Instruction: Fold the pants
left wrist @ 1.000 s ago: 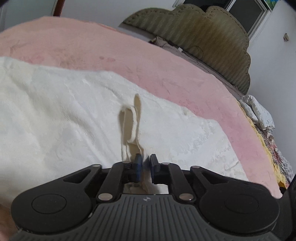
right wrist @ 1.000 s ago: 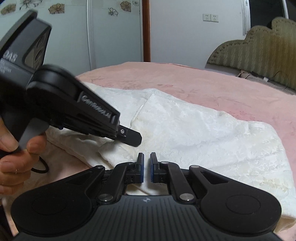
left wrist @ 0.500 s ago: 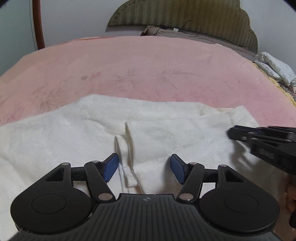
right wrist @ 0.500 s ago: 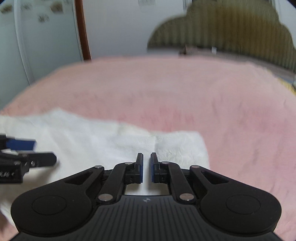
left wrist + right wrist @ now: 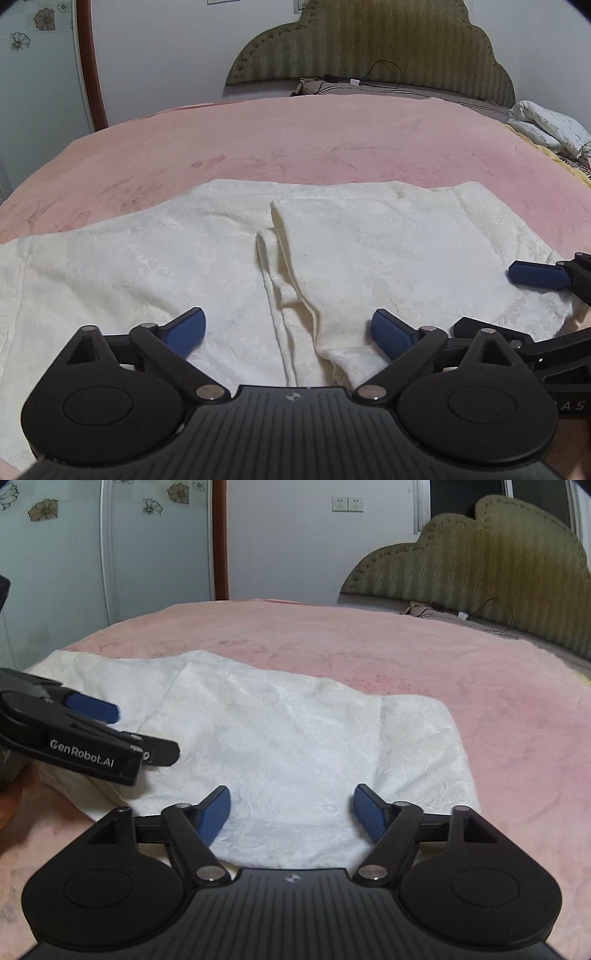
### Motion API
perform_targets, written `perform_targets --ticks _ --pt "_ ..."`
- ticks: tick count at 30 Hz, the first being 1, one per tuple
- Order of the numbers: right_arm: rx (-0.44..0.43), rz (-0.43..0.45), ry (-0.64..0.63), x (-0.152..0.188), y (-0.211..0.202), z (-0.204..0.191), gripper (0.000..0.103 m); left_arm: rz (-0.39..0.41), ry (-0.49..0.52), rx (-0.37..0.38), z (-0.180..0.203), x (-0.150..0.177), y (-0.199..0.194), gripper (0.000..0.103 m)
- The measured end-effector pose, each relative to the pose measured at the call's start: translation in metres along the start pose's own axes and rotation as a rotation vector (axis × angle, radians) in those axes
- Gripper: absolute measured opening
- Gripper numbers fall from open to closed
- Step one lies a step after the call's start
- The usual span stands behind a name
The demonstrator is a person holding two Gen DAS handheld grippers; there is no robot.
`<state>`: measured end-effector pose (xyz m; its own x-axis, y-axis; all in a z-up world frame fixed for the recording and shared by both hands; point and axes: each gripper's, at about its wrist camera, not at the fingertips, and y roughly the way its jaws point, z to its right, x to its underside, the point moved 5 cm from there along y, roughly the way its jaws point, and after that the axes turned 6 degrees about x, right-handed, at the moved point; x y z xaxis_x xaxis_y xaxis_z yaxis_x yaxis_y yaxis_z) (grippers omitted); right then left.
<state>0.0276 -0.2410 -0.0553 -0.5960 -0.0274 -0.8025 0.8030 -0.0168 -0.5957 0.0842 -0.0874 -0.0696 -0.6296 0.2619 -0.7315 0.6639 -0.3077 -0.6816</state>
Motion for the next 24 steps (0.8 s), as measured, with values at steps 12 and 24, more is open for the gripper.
perform_targets --ticks 12,24 --pt "0.018 -0.010 0.015 0.002 0.005 0.005 0.096 0.078 0.001 -0.034 0.004 0.008 -0.003 0.103" --pt "0.025 -0.009 0.015 0.002 0.005 0.005 0.100 0.151 0.051 -0.173 -0.018 0.013 -0.036 0.103"
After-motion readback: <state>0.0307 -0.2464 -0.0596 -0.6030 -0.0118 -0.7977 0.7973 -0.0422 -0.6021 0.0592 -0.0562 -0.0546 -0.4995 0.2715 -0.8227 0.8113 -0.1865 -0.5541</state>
